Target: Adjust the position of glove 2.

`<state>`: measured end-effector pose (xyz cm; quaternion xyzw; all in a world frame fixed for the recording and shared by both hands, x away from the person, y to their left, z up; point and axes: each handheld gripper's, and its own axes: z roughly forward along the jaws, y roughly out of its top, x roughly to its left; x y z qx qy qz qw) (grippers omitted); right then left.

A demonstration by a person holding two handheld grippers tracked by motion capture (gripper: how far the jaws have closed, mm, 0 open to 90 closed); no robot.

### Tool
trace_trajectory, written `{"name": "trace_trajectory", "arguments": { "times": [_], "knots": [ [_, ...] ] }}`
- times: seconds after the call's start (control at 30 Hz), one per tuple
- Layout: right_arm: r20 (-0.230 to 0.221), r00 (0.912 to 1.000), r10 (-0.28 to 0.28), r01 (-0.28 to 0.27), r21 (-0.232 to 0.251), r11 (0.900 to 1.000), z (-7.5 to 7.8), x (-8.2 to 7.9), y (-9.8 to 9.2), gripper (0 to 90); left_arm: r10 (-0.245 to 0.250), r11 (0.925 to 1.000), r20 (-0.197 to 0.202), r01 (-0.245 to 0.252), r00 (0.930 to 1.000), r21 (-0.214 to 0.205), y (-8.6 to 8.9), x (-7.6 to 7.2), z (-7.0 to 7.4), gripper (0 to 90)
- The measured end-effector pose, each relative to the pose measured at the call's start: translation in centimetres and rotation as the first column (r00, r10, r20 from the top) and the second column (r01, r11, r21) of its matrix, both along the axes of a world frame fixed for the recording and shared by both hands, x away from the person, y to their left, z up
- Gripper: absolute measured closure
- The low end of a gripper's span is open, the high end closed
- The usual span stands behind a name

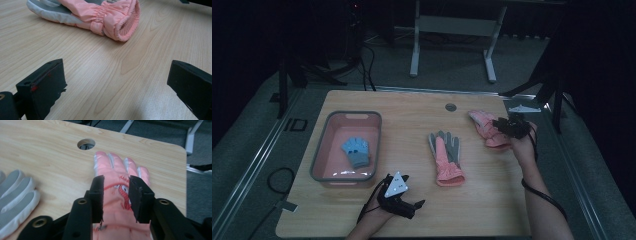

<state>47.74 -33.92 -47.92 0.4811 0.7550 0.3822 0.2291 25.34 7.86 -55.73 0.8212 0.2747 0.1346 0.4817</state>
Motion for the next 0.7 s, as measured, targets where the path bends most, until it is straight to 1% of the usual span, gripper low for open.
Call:
{"name": "trace_trajectory", "arguments": {
  "times": [0.03, 0.07, 0.1, 0.13, 0.17, 0.23, 0.27, 0.37, 0.4, 0.43, 0.47, 0.5, 0.53, 0.57, 0.6, 0.63, 0.67, 0.7],
  "knots": [
    [-0.010, 0.9999, 0.007, -0.006, 0.008, 0.9999, -0.2, 0.4, 0.0, 62.6, -0.001, 1.0000, -0.001, 0.001, 1.0000, 0.003, 0.0, 0.0, 0.0, 1.8],
    [-0.024, 0.9996, 0.013, -0.012, 0.029, 0.9995, -0.5, 0.8, -0.1, 61.8, -0.002, 1.0000, -0.002, 0.002, 1.0000, 0.003, 0.0, -0.1, 0.0, 1.8],
    [-0.029, 0.9995, 0.008, -0.007, 0.022, 0.9997, -0.7, 1.1, 0.0, 61.8, -0.002, 1.0000, -0.001, 0.002, 1.0000, 0.006, 0.0, -0.1, -0.1, 1.8],
    [-0.045, 0.9990, 0.007, -0.007, 0.010, 0.9999, -1.1, 1.6, 0.0, 61.1, -0.004, 1.0000, 0.000, 0.004, 1.0000, 0.007, 0.0, -0.1, -0.1, 1.8],
    [-0.058, 0.9983, 0.011, -0.010, 0.016, 0.9998, -1.3, 1.8, -0.1, 61.0, -0.007, 1.0000, 0.001, 0.007, 1.0000, 0.007, 0.0, -0.1, -0.1, 1.8],
    [-0.076, 0.9971, 0.001, -0.001, -0.008, 1.0000, -1.9, 2.3, -0.2, 61.1, -0.010, 0.9999, -0.001, 0.010, 1.0000, 0.012, 0.0, -0.2, -0.2, 1.8],
    [-0.093, 0.9957, 0.005, -0.006, -0.010, 0.9999, -2.4, 2.5, -0.3, 60.8, -0.010, 0.9999, 0.000, 0.010, 0.9999, 0.011, 0.0, -0.2, -0.2, 1.8],
    [-0.136, 0.9906, -0.017, 0.014, -0.020, 0.9997, -3.6, 3.0, -0.9, 59.1, -0.011, 0.9999, 0.002, 0.011, 0.9999, 0.006, 0.1, -0.2, -0.2, 1.8],
    [-0.150, 0.9885, -0.023, 0.017, -0.037, 0.9992, -4.1, 3.2, -1.1, 58.0, -0.011, 0.9999, 0.000, 0.011, 0.9999, 0.006, 0.1, -0.2, -0.2, 1.8],
    [-0.156, 0.9874, -0.023, 0.017, -0.041, 0.9990, -4.7, 3.2, -1.2, 59.2, -0.012, 0.9999, 0.000, 0.012, 0.9999, 0.008, 0.1, -0.2, -0.2, 1.8],
    [-0.165, 0.9861, -0.019, 0.016, -0.015, 0.9998, -5.2, 3.2, -1.3, 61.2, -0.012, 0.9999, 0.000, 0.012, 0.9999, 0.006, 0.1, -0.2, -0.2, 1.8],
    [-0.163, 0.9864, -0.020, 0.024, 0.019, 0.9995, -5.4, 3.1, -1.5, 63.9, -0.013, 0.9999, 0.000, 0.013, 0.9999, 0.005, 0.1, -0.2, -0.2, 1.8],
    [-0.162, 0.9866, -0.021, 0.027, 0.035, 0.9990, -5.6, 3.1, -1.6, 67.5, -0.012, 0.9999, 0.000, 0.012, 0.9999, 0.005, 0.1, -0.2, -0.2, 1.9],
    [-0.168, 0.9856, -0.020, 0.029, 0.051, 0.9983, -5.7, 3.1, -1.5, 73.0, -0.012, 0.9999, -0.001, 0.012, 0.9999, 0.004, 0.1, -0.2, -0.2, 1.8],
    [-0.171, 0.9851, -0.016, 0.026, 0.054, 0.9982, -5.7, 3.0, -1.4, 81.2, -0.012, 0.9999, -0.003, 0.012, 0.9999, 0.004, 0.1, -0.2, -0.2, 1.8],
    [-0.168, 0.9856, -0.016, 0.021, 0.030, 0.9993, -5.6, 3.0, -1.1, 85.6, -0.012, 0.9999, -0.002, 0.012, 0.9999, 0.005, 0.1, -0.1, -0.2, 1.8],
    [-0.168, 0.9853, -0.031, 0.032, 0.001, 0.9995, -5.3, 2.9, -0.7, 87.8, -0.013, 0.9999, -0.002, 0.013, 0.9999, 0.005, 0.1, -0.1, -0.2, 1.8],
    [-0.170, 0.9847, -0.039, 0.038, -0.005, 0.9993, -5.2, 2.8, -0.5, 88.7, -0.014, 0.9999, -0.002, 0.014, 0.9999, 0.007, 0.0, -0.1, -0.2, 1.8]
  ]
}}
